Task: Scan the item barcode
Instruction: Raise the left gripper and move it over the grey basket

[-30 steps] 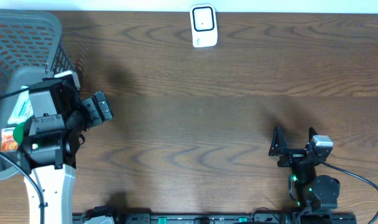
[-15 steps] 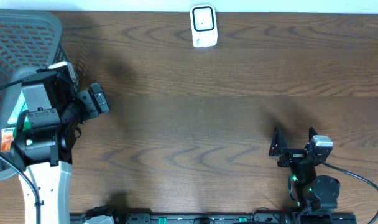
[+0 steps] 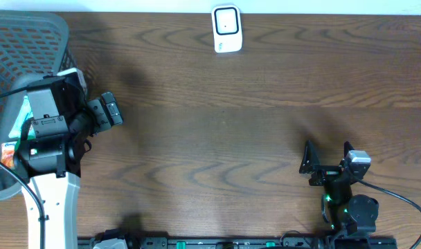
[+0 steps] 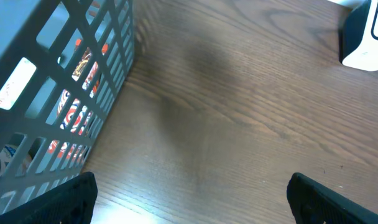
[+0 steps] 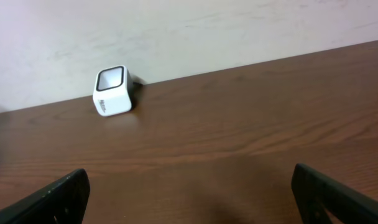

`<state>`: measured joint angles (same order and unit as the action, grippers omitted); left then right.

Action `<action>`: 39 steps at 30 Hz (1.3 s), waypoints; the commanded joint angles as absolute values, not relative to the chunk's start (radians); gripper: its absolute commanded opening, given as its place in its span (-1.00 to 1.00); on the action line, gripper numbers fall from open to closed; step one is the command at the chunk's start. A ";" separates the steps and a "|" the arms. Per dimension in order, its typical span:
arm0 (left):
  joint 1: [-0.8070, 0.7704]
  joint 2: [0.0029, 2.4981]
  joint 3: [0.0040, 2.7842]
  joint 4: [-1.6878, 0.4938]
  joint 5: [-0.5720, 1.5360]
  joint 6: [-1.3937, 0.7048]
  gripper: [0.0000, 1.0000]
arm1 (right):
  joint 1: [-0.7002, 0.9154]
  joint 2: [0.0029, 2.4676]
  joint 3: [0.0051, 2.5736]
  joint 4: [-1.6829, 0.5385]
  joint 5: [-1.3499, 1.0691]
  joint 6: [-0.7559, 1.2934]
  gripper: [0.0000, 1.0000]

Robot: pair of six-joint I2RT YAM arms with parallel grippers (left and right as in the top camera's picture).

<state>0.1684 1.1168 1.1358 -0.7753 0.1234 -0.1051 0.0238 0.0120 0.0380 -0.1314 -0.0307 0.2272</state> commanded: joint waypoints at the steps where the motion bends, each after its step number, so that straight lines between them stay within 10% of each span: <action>1: 0.174 1.119 1.198 -0.785 0.093 -0.110 0.96 | 0.041 0.007 0.032 -0.131 -0.035 0.231 0.99; 17: 0.207 1.268 1.451 -0.845 0.093 -0.110 0.96 | 0.041 0.007 0.032 -0.131 -0.035 0.231 0.99; 39: 0.728 1.544 1.799 -1.093 0.092 -0.354 0.96 | 0.041 0.007 0.033 -0.131 -0.035 0.231 0.99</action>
